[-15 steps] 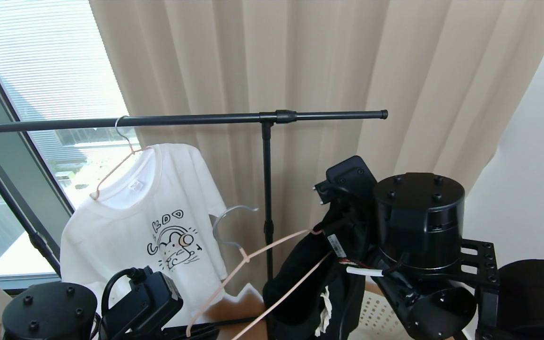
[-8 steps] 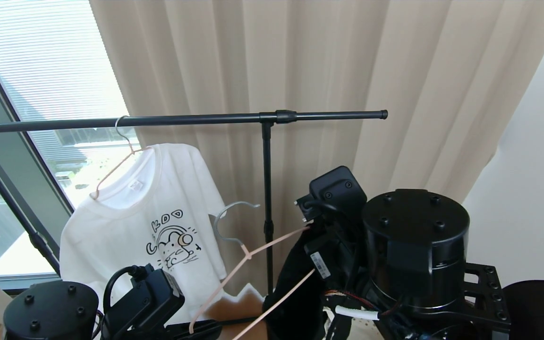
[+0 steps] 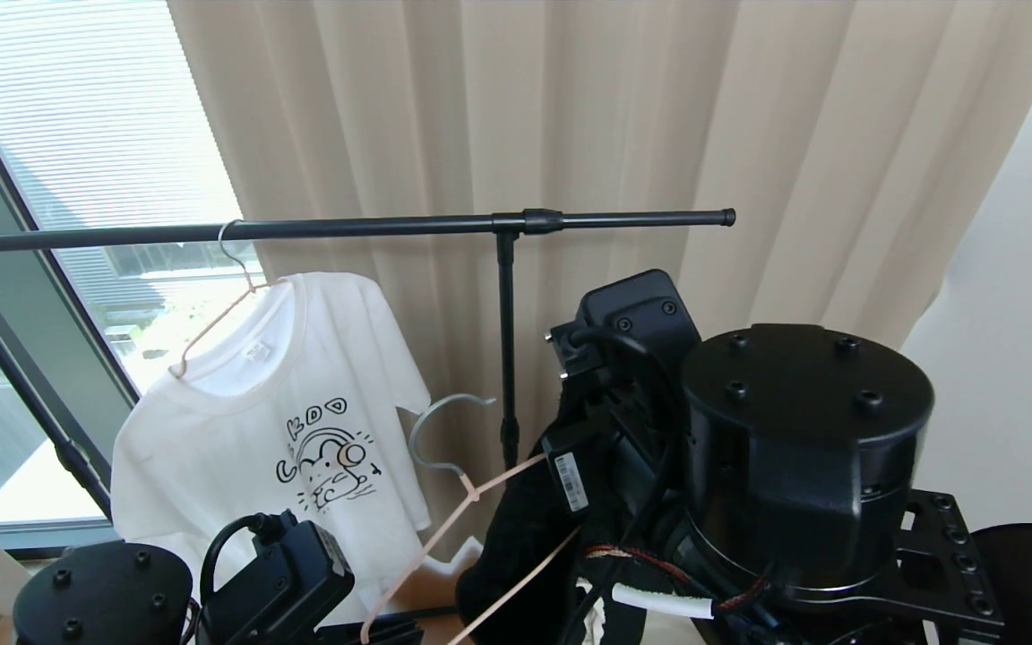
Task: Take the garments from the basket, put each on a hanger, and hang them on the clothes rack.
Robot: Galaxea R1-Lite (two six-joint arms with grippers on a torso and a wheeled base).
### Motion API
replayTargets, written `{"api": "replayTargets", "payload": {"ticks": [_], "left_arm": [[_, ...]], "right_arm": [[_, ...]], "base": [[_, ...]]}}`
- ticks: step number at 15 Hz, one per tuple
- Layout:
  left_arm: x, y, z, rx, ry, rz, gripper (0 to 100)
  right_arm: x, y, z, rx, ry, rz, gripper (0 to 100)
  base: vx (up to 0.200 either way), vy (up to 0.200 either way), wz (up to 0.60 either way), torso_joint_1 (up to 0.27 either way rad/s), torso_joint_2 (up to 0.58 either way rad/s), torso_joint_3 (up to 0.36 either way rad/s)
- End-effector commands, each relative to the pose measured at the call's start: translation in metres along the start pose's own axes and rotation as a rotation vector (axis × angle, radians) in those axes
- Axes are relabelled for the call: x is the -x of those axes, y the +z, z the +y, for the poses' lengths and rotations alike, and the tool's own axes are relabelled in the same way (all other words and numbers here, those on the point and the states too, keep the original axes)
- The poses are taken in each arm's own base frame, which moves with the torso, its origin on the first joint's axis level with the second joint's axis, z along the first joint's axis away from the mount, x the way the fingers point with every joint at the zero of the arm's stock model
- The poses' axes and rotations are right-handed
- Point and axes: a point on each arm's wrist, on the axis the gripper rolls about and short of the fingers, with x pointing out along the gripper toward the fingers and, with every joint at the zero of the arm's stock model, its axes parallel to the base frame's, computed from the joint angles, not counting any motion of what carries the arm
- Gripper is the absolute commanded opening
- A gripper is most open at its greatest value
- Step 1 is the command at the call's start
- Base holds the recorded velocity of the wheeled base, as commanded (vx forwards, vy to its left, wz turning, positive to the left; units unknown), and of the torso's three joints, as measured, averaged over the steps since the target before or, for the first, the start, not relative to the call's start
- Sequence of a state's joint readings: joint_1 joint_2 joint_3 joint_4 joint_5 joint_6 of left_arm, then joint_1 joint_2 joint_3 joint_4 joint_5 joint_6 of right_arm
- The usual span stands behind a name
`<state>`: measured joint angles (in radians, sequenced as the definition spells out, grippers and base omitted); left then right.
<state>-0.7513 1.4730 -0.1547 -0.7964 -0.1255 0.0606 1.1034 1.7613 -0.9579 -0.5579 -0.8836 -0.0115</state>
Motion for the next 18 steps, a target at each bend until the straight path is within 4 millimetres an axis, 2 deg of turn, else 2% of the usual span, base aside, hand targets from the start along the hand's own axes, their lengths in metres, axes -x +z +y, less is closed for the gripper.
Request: {"api": "replayTargets", "payload": {"ticks": [1,6,18], "left_arm": [[-0.001,0.0,0.0,-0.001,-0.004,0.003,0],[0.0,0.003,0.0,0.013,0.0,-0.038,0],[-0.005,0.011,-0.002,0.051,0.028,-0.153,0]], "right_arm": [[0.001,0.005,0.001,-0.019,0.004,-0.013,0],[0.004,0.012,0.01,-0.085,0.03,-0.032,0],[0.006,0.011,0.013,-0.097,0.039,-0.031,0]], "base": [[0.0,0.0,0.0,0.0,0.0,0.0],[0.0,0.0,0.0,0.0,0.0,0.0],[0.0,0.0,0.0,0.0,0.0,0.0]]}}
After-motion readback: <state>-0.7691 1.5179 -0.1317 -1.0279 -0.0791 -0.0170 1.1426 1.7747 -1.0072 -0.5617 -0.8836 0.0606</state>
